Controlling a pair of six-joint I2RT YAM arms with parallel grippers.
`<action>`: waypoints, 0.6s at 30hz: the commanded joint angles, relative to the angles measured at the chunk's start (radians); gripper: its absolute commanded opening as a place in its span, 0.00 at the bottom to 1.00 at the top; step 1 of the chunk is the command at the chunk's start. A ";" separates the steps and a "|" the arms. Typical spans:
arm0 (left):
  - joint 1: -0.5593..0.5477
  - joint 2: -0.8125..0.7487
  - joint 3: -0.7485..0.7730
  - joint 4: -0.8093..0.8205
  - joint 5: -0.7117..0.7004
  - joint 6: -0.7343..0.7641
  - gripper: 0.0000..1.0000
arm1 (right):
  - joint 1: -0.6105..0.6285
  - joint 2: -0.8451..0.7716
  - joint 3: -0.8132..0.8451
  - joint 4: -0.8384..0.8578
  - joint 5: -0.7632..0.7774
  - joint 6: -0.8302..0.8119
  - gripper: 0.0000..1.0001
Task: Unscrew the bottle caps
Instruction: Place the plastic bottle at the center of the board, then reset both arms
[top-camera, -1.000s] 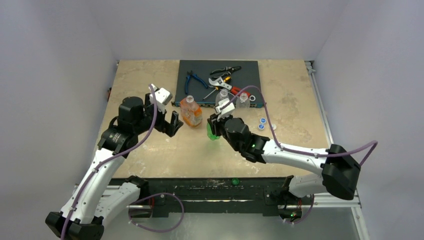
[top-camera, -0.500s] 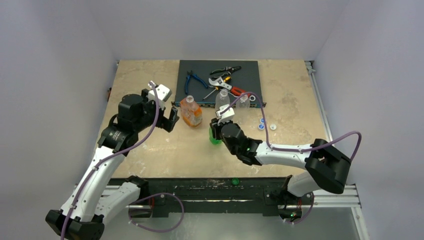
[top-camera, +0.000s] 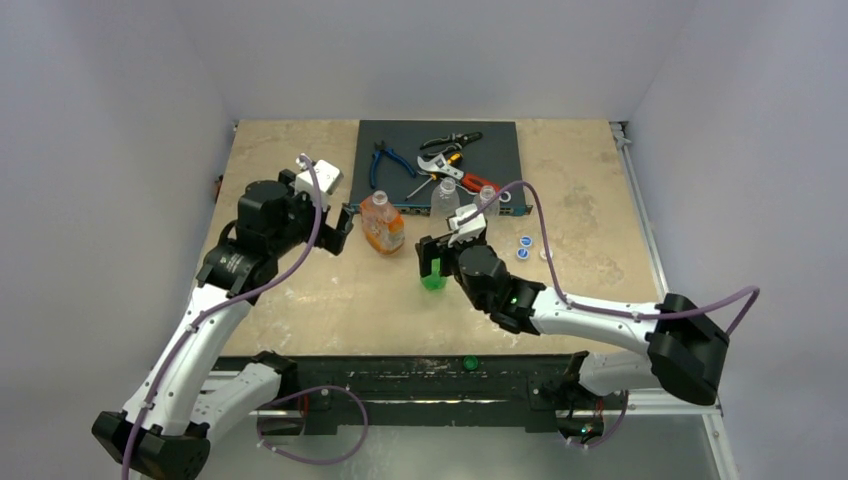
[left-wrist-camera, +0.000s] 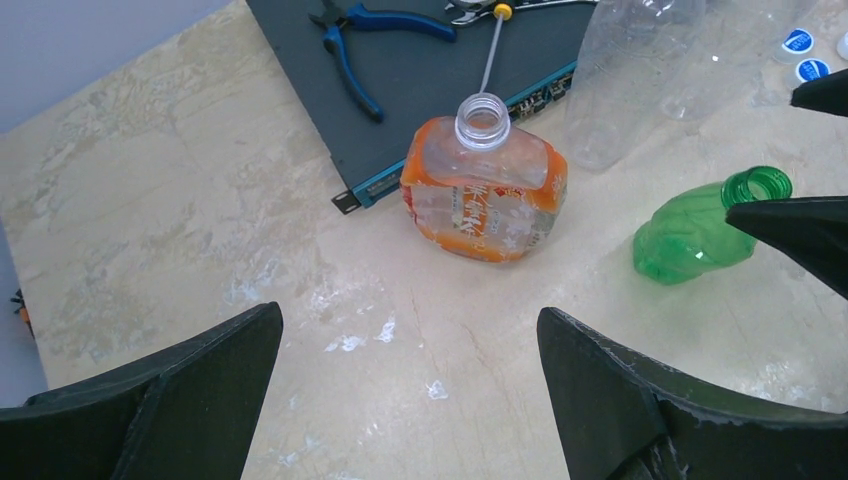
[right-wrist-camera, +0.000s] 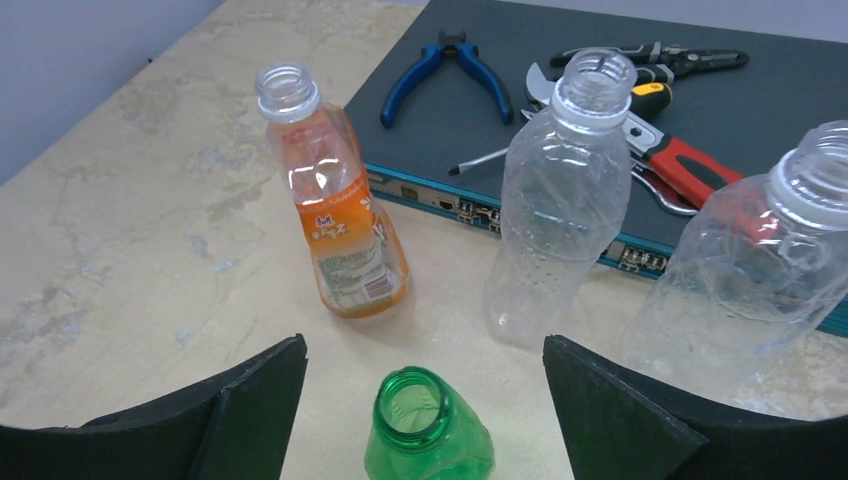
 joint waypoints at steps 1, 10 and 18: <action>0.004 0.023 0.079 0.013 -0.071 0.025 1.00 | -0.002 -0.106 0.031 -0.081 0.038 0.019 0.93; 0.058 0.134 -0.001 0.151 -0.117 0.077 1.00 | -0.222 -0.365 0.135 -0.290 0.038 0.000 0.99; 0.239 0.300 -0.259 0.579 -0.015 0.082 1.00 | -0.549 -0.336 0.013 -0.108 0.093 -0.061 0.99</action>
